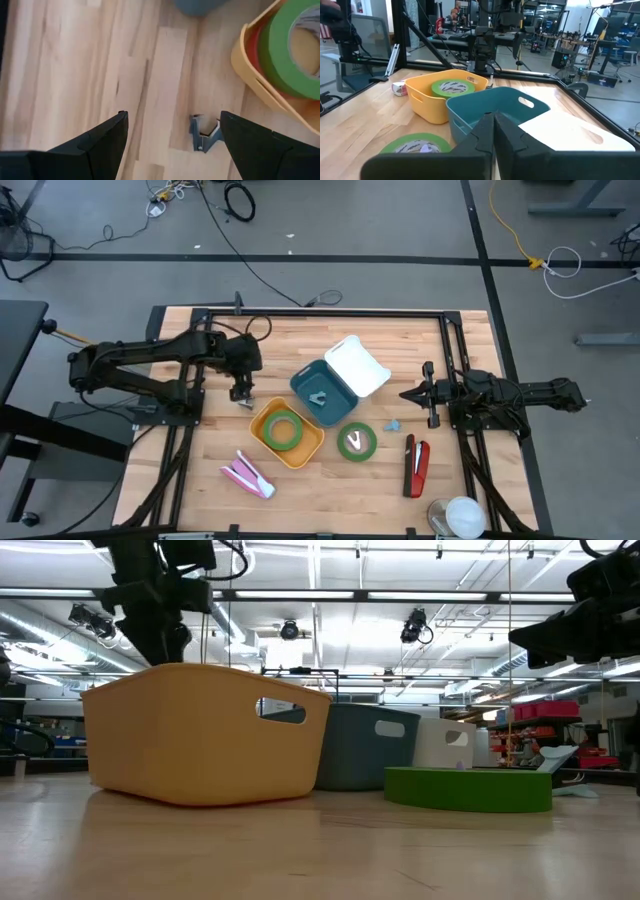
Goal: Pick and place Stapler, Stapler remover, tape
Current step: Put the dark blue staple remover into the blue bin
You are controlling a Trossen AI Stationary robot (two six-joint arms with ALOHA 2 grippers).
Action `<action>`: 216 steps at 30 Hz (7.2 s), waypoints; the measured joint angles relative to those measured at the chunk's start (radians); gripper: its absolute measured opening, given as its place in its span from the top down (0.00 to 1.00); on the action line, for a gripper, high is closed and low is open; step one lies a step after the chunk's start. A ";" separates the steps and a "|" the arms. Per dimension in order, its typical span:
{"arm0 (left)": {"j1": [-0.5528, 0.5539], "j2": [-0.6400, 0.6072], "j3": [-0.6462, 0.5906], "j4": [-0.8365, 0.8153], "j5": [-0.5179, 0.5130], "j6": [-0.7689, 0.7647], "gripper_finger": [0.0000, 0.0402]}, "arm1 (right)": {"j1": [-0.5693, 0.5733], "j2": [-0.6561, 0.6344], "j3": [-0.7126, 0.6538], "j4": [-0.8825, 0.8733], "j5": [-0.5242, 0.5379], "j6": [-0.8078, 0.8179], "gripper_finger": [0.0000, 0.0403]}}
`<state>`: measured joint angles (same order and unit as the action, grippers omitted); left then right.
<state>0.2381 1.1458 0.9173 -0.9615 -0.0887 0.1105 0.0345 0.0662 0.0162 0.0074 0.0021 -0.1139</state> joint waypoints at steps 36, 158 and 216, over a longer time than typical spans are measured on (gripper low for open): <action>-0.086 0.027 -0.205 0.062 0.014 0.377 0.21 | 0.000 0.000 0.000 0.000 0.000 0.000 0.97; -0.007 0.278 -0.048 0.072 0.100 0.163 0.65 | 0.000 0.000 0.000 0.000 0.000 0.000 0.97; 0.039 0.279 0.266 0.334 0.166 0.173 0.65 | 0.000 0.000 0.000 0.000 0.000 0.000 0.97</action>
<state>0.2771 1.4246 1.1835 -0.6273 0.0769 0.2831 0.0345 0.0662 0.0164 0.0078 0.0021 -0.1139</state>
